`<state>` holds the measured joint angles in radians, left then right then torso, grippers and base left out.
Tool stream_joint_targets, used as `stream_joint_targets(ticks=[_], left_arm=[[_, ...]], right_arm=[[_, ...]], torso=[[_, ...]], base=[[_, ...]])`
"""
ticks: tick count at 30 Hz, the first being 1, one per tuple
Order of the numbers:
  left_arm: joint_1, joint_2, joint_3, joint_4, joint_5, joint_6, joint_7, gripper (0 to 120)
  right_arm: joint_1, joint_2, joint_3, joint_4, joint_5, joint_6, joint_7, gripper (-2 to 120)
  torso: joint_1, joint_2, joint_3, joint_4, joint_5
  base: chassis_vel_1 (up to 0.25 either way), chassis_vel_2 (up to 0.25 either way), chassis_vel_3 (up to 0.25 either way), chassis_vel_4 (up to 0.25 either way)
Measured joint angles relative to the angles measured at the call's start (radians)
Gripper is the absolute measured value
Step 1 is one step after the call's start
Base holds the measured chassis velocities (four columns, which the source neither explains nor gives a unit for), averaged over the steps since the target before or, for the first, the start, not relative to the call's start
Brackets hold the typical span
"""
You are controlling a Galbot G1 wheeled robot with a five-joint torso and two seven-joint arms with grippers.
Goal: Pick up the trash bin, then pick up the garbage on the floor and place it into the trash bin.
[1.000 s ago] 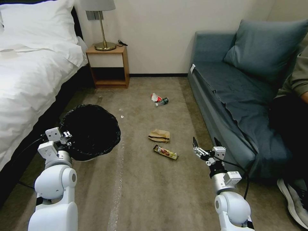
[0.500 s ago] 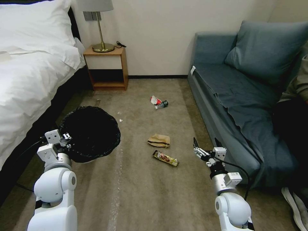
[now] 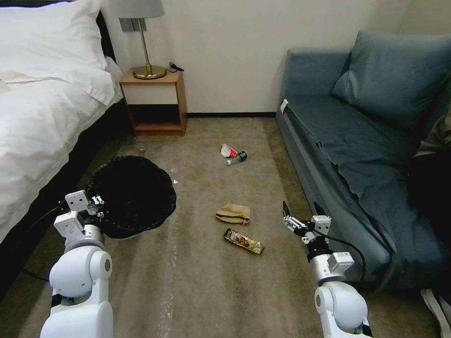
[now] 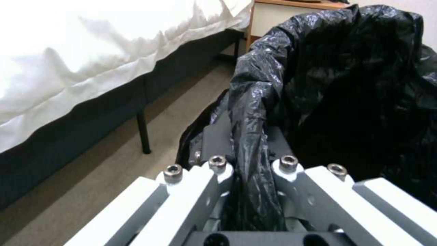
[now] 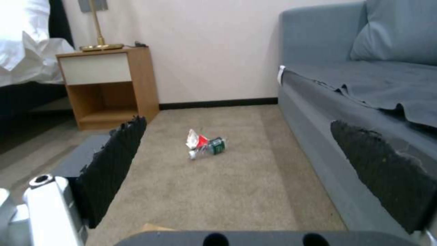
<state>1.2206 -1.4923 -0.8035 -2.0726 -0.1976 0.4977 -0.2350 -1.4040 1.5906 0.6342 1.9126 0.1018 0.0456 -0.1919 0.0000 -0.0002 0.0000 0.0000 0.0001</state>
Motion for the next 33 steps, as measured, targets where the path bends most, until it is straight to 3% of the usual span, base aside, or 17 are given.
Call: stream_joint_targets(ticks=[24, 33], left_arm=[[0.042, -0.008, -0.009, 0.019, 0.003, -0.036, 0.001, 4], [0.012, -0.008, -0.009, 0.066, 0.019, -0.046, 0.002, 4]], right_arm=[[0.021, -0.022, -0.016, -0.029, 0.014, -0.005, -0.002, 100], [0.053, -0.03, -0.057, -0.096, 0.021, 0.042, -0.017, 100]], torso=[[0.0, 0.0, 0.0, 0.0, -0.0001], [0.0, 0.0, 0.0, 0.0, -0.0001]], base=[[-0.088, 0.095, 0.085, -0.09], [-0.058, 0.076, 0.064, -0.071]])
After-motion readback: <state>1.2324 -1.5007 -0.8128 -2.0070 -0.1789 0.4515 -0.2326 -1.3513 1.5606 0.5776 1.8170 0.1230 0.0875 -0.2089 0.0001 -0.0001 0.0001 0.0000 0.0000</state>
